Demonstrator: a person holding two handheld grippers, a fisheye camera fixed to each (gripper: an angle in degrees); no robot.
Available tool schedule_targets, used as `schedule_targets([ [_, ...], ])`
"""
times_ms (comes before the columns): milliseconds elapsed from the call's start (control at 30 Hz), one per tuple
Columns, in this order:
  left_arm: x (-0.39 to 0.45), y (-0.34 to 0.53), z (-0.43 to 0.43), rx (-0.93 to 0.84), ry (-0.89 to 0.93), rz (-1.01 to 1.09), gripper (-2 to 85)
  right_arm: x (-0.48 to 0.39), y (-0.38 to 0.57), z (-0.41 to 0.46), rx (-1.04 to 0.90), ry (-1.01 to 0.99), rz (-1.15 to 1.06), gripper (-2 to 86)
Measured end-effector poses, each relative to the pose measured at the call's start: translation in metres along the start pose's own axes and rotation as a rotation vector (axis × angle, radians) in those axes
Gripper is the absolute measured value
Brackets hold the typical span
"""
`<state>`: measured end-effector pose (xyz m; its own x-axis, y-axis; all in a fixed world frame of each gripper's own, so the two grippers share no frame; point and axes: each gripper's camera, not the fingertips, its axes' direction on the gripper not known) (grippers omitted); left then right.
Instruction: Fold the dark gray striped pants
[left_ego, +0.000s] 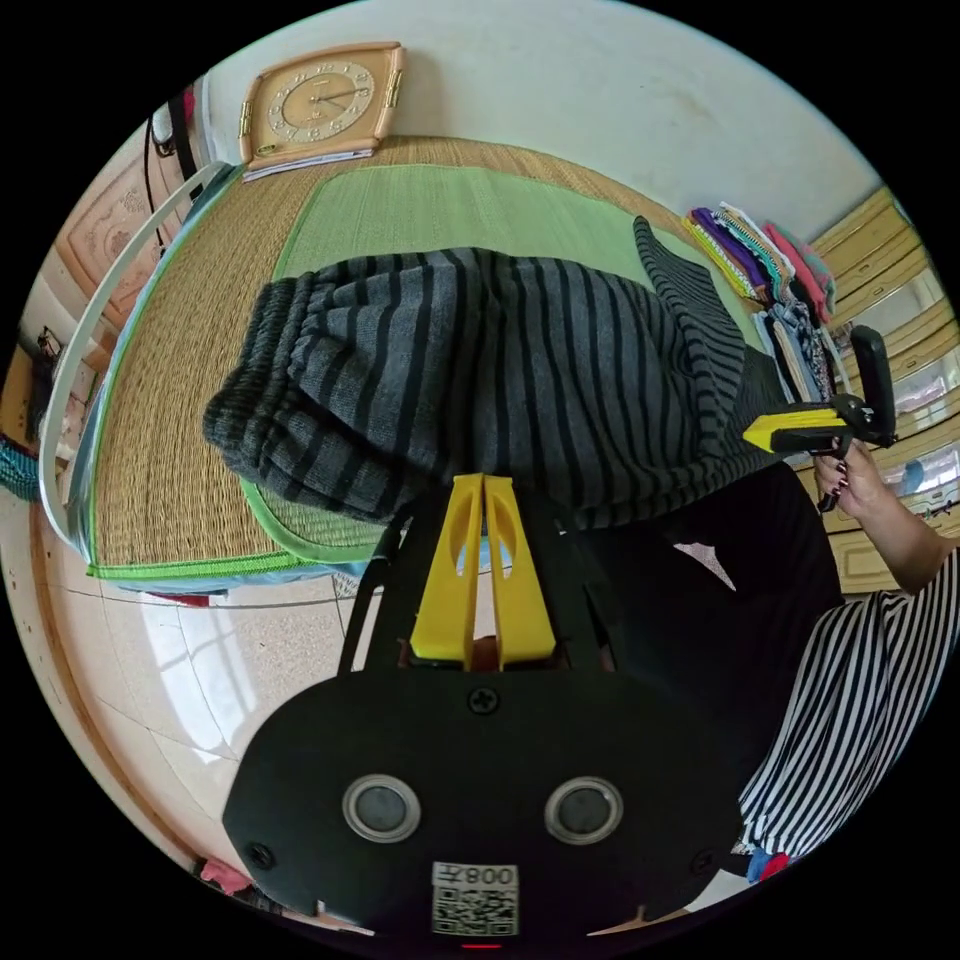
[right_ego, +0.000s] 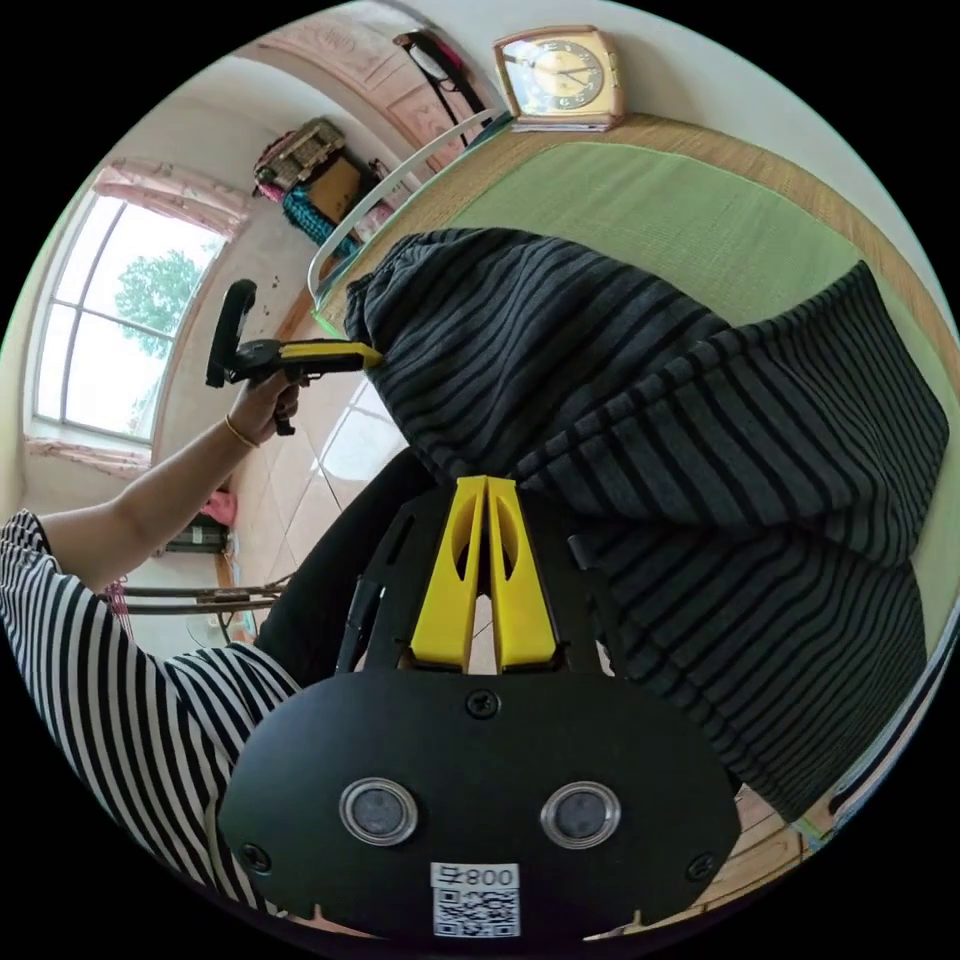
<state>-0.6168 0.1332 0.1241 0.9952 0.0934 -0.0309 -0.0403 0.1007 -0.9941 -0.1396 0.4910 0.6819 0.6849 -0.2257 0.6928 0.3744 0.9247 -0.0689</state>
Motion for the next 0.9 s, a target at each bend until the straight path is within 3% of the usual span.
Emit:
schedule_targets([
  [133, 0.026, -0.026, 0.008, 0.071, 0.183, 0.069, 0.0, 0.041, 0.002, -0.023, 0.051, 0.022, 0.103, 0.2],
  [267, 0.061, -0.062, 0.046, 0.012, 0.309, 0.136, 0.1, 0.068, -0.007, -0.027, 0.025, 0.089, 0.154, 0.1],
  [433, 0.087, -0.095, 0.091, -0.149, 0.305, 0.165, 0.2, 0.084, -0.005, -0.013, -0.095, 0.114, 0.15, 0.1],
  [733, 0.094, -0.159, 0.093, -0.035, 0.428, 0.136, 3.0, 0.111, 0.002, -0.049, -0.064, 0.037, 0.174, 0.1],
  [900, 0.107, -0.201, 0.114, -0.062, 0.426, 0.134, 6.4, 0.129, 0.005, -0.094, 0.045, 0.006, 0.202, 0.4],
])
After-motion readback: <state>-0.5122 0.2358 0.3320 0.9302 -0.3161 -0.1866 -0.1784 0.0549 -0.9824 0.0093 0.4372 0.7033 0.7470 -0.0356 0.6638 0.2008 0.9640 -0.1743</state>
